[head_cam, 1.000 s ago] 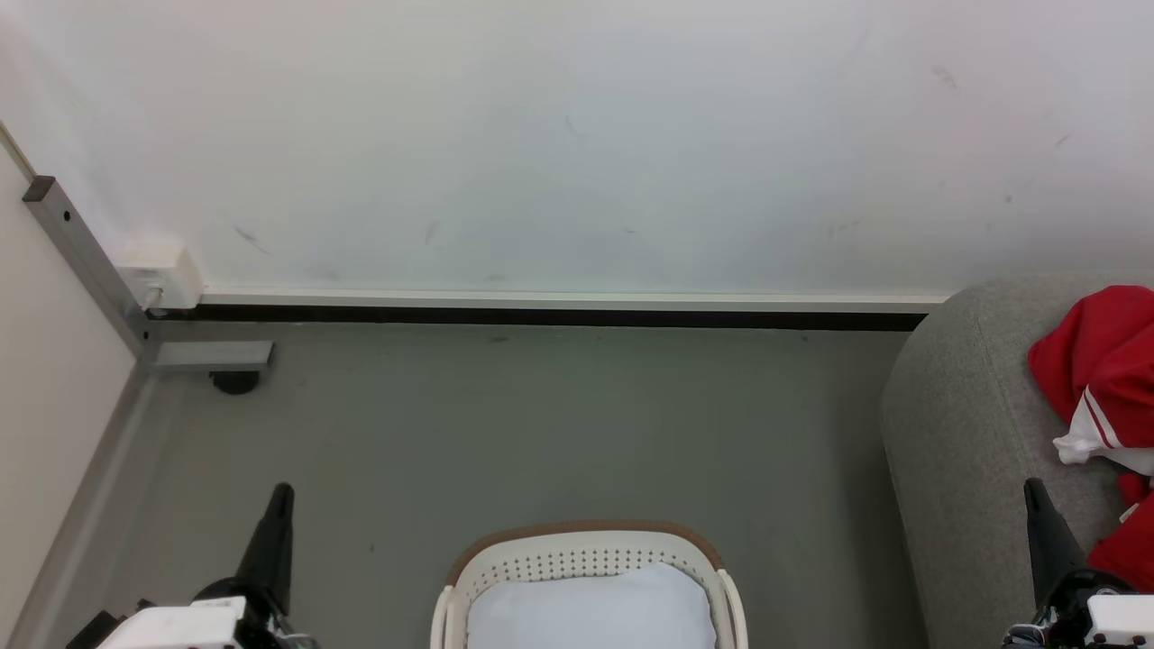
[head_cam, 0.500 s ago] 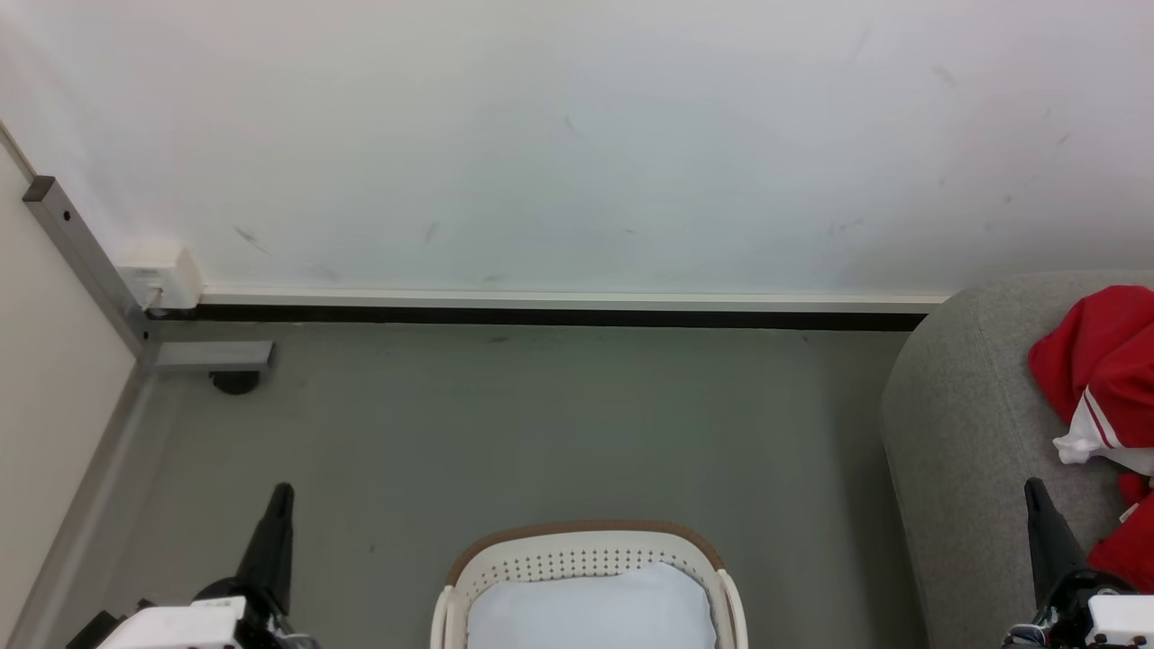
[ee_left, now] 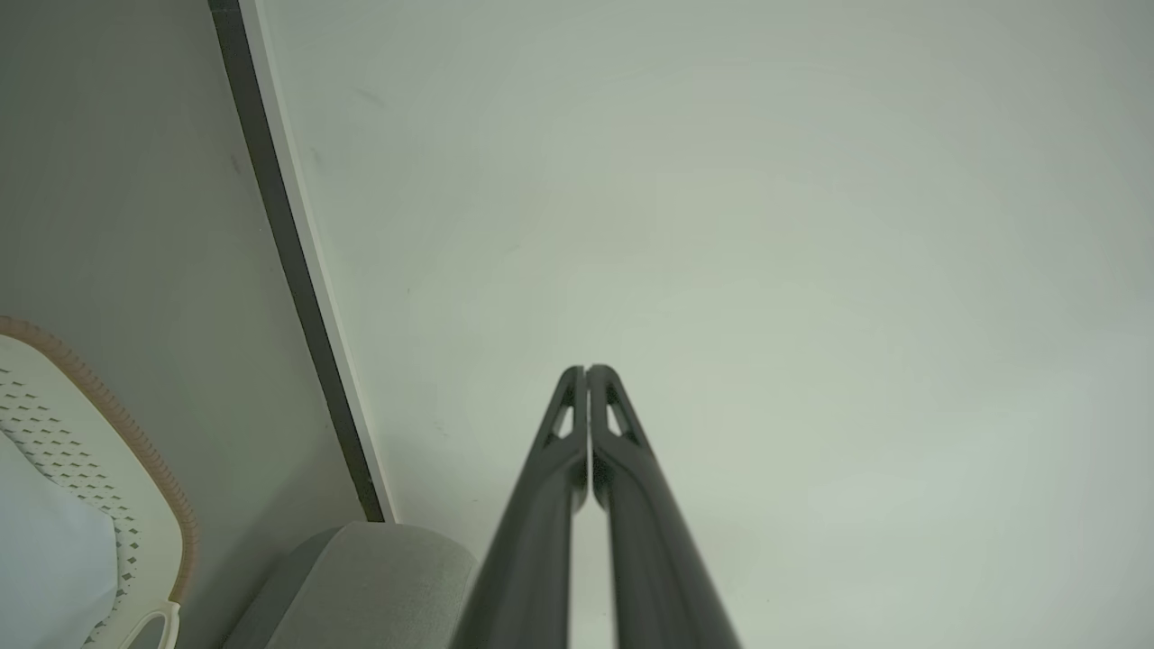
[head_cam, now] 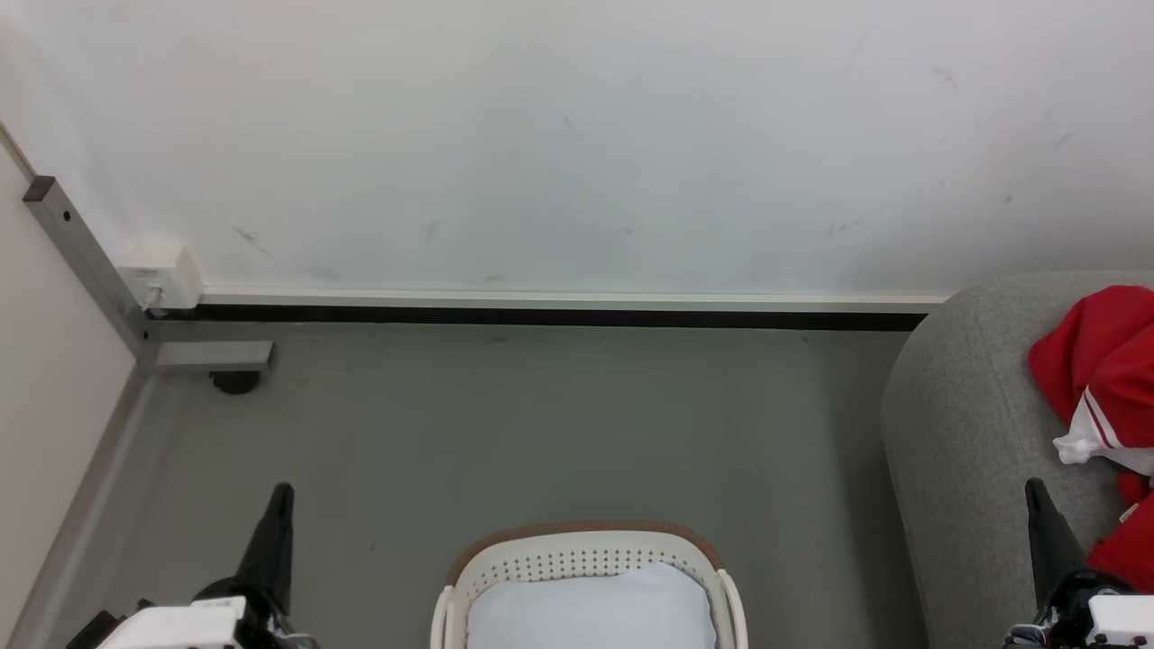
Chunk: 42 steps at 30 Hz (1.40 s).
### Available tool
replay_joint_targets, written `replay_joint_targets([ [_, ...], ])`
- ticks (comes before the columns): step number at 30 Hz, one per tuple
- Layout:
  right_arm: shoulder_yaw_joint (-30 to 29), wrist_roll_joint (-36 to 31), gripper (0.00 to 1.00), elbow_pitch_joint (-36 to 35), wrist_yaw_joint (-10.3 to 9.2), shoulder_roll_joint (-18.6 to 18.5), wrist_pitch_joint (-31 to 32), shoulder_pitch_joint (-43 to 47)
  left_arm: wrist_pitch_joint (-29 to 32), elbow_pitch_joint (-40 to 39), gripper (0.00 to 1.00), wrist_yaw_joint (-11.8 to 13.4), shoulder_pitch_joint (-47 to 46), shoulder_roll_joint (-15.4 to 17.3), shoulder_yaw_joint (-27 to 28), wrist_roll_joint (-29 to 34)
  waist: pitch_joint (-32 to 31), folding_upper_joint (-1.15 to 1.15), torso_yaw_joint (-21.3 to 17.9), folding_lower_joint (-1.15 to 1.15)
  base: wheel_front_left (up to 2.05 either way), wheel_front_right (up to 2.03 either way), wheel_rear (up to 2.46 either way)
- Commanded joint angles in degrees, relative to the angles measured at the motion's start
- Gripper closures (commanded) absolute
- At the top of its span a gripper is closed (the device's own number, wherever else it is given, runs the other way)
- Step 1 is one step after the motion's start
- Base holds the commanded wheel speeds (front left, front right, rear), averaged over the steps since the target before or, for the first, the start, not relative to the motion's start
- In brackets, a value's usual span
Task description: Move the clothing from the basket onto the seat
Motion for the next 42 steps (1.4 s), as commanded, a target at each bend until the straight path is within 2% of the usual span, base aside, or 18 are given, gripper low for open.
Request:
replay_joint_targets([
  [1,-0.17,-0.12,1.0,0.14,-0.12,-0.08,0.22,-0.69,0.27,-0.15,1.0,0.07,-0.52,0.12,0.19,-0.75,0.0,0.0,0.0,0.0,0.0,0.0,0.0],
  [42,-0.65,-0.6,1.0,0.17,-0.12,0.31,0.54,-0.76,0.25,-0.16,1.0,0.07,-0.52,0.12,0.18,-0.76,0.0,0.0,0.0,0.0,0.0,0.0,0.0],
])
